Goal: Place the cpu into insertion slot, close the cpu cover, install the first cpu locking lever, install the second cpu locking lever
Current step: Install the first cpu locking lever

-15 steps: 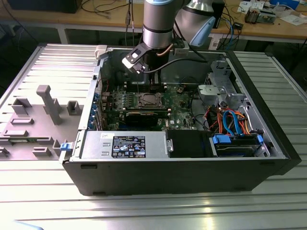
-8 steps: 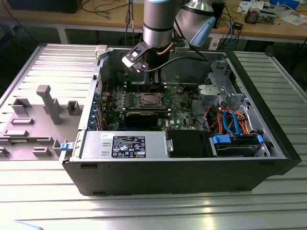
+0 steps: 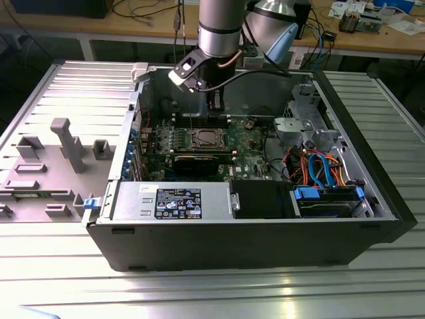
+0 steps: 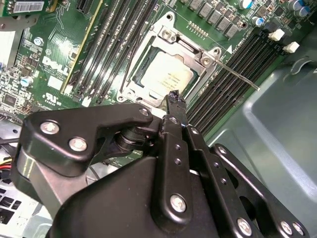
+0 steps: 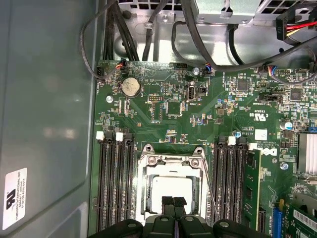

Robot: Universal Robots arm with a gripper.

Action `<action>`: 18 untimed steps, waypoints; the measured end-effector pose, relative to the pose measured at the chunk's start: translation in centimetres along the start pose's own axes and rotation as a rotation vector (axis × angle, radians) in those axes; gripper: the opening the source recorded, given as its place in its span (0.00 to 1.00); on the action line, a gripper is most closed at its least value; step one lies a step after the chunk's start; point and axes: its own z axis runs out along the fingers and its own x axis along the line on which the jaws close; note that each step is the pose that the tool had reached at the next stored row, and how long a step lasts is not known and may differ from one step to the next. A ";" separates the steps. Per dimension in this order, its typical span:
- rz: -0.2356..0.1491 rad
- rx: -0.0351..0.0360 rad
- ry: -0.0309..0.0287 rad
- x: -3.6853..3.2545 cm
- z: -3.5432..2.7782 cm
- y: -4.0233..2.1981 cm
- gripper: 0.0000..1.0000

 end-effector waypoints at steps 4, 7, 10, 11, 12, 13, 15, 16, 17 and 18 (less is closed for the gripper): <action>0.000 -0.0001 0.0000 0.00 -0.21 0.00 0.11; 0.000 -0.0002 0.0002 0.00 -0.25 0.00 0.11; 0.000 -0.0001 0.0001 0.00 -0.26 0.00 0.11; 0.000 0.0000 0.0001 0.00 -0.26 0.00 0.11; 0.000 -0.0001 0.0001 0.00 -0.25 0.00 0.11; 0.000 0.0000 0.0001 0.00 -0.26 0.00 0.11; 0.000 0.0001 -0.0001 0.00 -0.32 0.00 0.11; 0.000 0.0001 0.0000 0.00 -0.38 0.00 0.11; 0.000 -0.0001 0.0001 0.00 -0.46 0.00 0.11; 0.000 0.0000 0.0001 0.01 -0.56 0.00 0.11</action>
